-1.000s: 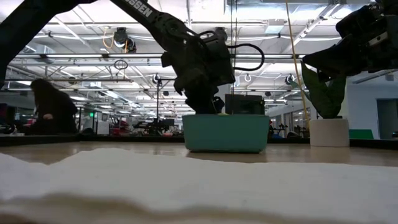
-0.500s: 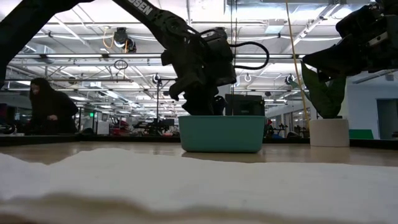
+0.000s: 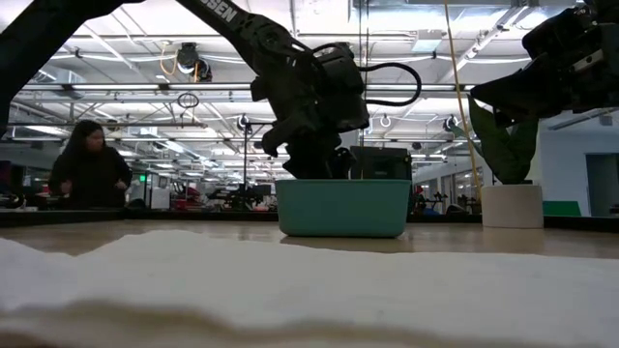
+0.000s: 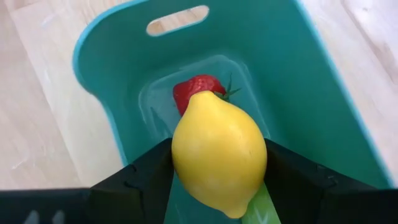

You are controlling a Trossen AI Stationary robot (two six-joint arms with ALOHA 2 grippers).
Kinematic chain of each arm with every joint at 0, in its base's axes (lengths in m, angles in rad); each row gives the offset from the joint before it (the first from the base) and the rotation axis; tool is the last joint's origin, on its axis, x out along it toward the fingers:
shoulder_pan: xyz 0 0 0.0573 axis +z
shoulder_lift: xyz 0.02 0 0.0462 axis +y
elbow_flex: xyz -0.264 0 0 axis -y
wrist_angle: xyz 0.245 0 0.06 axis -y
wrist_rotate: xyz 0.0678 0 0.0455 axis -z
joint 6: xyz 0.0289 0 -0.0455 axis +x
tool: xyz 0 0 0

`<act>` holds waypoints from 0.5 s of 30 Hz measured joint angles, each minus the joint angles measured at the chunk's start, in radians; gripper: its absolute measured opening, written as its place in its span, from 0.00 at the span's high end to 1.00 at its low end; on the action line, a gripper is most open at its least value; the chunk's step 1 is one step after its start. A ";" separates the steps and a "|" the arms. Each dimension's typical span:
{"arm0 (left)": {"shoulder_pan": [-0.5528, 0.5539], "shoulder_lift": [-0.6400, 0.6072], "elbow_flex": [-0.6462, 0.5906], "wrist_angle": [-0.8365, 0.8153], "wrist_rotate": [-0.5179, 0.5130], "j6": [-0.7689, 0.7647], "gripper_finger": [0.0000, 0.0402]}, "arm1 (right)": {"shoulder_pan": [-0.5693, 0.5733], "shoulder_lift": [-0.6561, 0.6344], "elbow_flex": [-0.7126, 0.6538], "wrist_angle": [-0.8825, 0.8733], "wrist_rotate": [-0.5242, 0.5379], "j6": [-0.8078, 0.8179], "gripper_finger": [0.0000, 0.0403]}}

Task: Pick and placing Produce into tupperware
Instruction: Put the yellow lemon into the blue bin

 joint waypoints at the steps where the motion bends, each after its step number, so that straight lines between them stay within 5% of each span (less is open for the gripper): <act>1: 0.000 0.000 0.000 0.000 0.010 -0.002 0.44 | 0.000 0.000 0.000 0.000 0.000 0.000 1.00; 15: 0.003 0.000 0.000 0.037 0.049 -0.114 0.44 | 0.000 0.000 0.000 0.000 0.000 0.001 1.00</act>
